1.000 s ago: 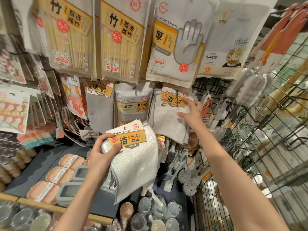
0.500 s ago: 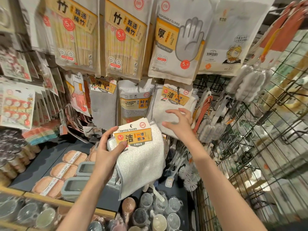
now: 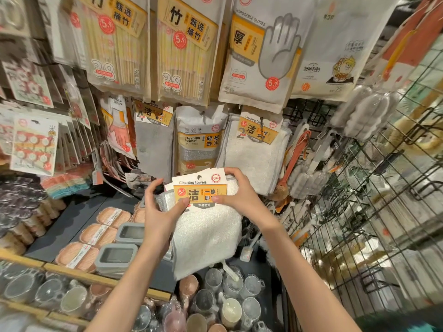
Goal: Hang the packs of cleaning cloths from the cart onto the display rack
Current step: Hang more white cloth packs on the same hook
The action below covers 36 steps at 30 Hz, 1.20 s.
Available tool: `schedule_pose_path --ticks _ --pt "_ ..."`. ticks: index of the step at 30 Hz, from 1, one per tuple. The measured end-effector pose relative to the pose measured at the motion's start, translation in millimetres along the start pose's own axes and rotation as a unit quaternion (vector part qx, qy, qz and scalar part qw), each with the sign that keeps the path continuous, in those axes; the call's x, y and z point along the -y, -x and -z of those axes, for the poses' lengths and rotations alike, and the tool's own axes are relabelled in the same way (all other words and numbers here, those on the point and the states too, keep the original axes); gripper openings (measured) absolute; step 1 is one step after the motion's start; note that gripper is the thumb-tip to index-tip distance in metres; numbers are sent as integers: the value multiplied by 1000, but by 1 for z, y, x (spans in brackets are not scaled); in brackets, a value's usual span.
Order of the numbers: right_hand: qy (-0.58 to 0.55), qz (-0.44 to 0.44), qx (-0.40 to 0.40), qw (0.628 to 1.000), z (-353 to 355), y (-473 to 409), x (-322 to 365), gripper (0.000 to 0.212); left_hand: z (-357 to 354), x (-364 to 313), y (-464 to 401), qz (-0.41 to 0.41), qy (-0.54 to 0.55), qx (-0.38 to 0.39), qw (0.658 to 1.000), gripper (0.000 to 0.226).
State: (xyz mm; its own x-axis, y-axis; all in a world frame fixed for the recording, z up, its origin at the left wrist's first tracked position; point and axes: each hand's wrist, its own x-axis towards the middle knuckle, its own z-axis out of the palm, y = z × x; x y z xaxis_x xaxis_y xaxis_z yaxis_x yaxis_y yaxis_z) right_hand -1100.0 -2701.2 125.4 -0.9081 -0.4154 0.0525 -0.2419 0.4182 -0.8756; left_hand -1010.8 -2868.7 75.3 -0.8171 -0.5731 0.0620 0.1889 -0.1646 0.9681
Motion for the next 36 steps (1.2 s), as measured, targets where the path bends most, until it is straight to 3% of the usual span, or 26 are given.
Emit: schedule_pose_path --ticks 3,7,16,29,36 --pt "-7 -8 -30 999 -5 1 -5 53 0 2 2 19 15 -6 1000 62" --pt "-15 -39 -40 998 -5 -2 -11 50 1 -1 2 43 21 51 998 46" --pt "-77 -65 -62 993 6 -1 -19 45 3 -5 0 80 49 181 979 51" --pt "-93 -24 -60 994 13 2 -13 43 2 -4 0 103 70 109 986 44" --pt "-82 -29 -81 993 20 1 -15 42 4 -7 2 105 67 112 986 41"
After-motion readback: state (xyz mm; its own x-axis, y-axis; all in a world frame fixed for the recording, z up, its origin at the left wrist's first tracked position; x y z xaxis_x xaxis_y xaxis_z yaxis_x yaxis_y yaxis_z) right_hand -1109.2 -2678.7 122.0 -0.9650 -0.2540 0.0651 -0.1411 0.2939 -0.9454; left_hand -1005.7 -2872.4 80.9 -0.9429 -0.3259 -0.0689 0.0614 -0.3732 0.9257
